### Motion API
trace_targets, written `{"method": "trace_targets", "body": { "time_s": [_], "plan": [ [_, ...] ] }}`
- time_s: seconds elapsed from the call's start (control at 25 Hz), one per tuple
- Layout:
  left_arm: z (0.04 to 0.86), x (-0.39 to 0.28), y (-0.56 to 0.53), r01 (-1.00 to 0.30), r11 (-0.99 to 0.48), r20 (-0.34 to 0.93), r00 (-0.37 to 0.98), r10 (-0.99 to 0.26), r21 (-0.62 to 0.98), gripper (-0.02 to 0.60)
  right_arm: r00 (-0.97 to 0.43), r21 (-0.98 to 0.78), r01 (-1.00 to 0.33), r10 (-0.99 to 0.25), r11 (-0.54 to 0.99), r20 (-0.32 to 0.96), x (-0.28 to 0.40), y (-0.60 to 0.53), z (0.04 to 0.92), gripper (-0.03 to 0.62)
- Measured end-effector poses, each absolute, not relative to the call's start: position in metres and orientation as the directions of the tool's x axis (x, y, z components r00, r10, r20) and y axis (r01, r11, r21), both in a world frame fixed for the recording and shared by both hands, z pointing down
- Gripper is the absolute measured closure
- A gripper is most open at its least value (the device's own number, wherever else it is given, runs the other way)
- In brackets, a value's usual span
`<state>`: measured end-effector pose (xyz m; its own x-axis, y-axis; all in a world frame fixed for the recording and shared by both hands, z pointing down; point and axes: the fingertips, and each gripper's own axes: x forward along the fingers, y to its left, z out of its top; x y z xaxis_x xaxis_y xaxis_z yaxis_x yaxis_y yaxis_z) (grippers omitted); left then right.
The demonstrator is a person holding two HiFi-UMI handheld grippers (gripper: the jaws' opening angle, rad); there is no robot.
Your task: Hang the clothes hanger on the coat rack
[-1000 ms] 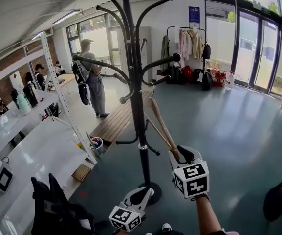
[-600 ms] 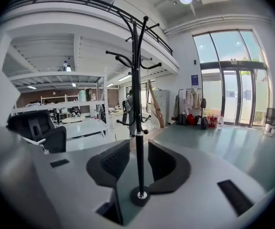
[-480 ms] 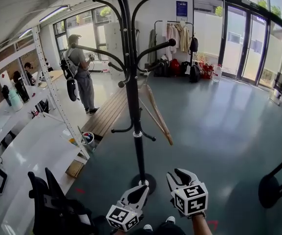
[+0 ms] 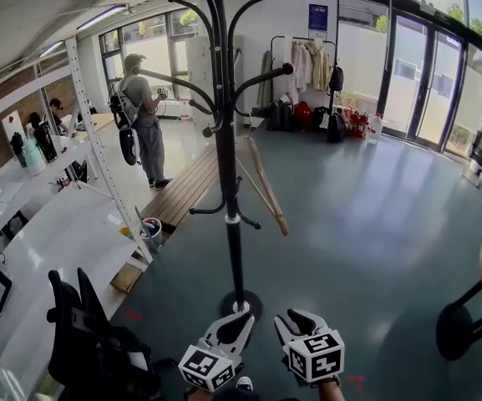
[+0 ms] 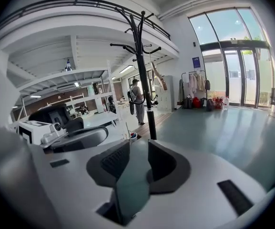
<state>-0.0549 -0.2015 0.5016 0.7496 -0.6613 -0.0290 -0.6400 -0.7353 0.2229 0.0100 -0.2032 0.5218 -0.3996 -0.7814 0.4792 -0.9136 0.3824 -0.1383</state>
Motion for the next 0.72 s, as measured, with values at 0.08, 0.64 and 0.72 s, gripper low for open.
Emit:
{"method": "trace_targets", "body": {
  "time_s": [0.08,0.64,0.72],
  "plan": [
    [0.503,-0.043,-0.188,-0.636,-0.74,-0.034,0.753,-0.657,0.219,0.581,-0.403,-0.142,-0.912,-0.772,0.385,0.491,0.019,-0.186,0.528,0.468],
    [0.516,0.035,-0.035,-0.67,-0.7,0.009,0.724,-0.689,0.247,0.581,-0.446,-0.147,-0.886,-0.722,0.44,0.529,0.086,-0.027,0.542,0.468],
    [0.519,0.038,-0.015,-0.679,-0.694,0.029,0.719,-0.694,0.24,0.581,-0.463,-0.168,-0.879,-0.711,0.447,0.529,0.089,-0.009,0.546,0.468]
  ]
}}
